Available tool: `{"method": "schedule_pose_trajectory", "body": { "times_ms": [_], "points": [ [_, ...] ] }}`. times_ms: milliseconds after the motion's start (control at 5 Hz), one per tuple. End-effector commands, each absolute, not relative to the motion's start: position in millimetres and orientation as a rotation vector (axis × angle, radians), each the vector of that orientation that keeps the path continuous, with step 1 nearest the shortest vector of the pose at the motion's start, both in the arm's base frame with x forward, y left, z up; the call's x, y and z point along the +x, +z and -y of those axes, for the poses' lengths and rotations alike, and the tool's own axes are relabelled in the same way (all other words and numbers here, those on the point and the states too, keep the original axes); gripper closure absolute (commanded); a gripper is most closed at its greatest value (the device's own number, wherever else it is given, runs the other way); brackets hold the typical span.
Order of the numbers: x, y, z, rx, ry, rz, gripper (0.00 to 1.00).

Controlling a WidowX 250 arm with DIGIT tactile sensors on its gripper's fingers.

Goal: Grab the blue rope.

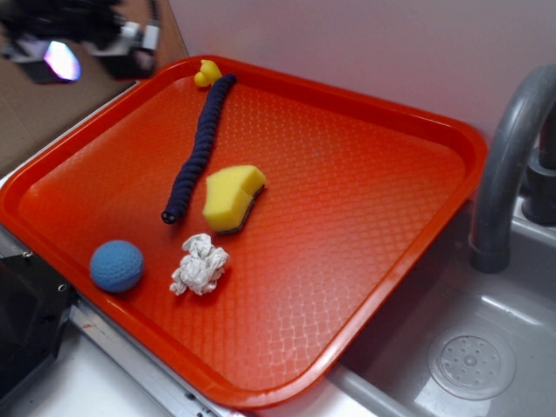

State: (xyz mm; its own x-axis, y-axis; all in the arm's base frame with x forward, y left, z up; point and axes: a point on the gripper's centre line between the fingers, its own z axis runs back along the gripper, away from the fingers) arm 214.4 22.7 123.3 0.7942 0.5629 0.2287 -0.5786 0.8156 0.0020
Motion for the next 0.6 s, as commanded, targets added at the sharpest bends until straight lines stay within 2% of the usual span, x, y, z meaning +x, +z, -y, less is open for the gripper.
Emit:
{"method": "schedule_pose_trajectory", "body": {
  "times_ms": [0,200,400],
  "points": [
    [259.8,94.9,-38.3,0.069,0.653,0.278,0.00],
    [270.2,73.4,-33.9,0.121,0.630,0.269,0.00],
    [274.8,56.7,-33.3,0.135,0.606,0.259,0.00]
  ]
}}
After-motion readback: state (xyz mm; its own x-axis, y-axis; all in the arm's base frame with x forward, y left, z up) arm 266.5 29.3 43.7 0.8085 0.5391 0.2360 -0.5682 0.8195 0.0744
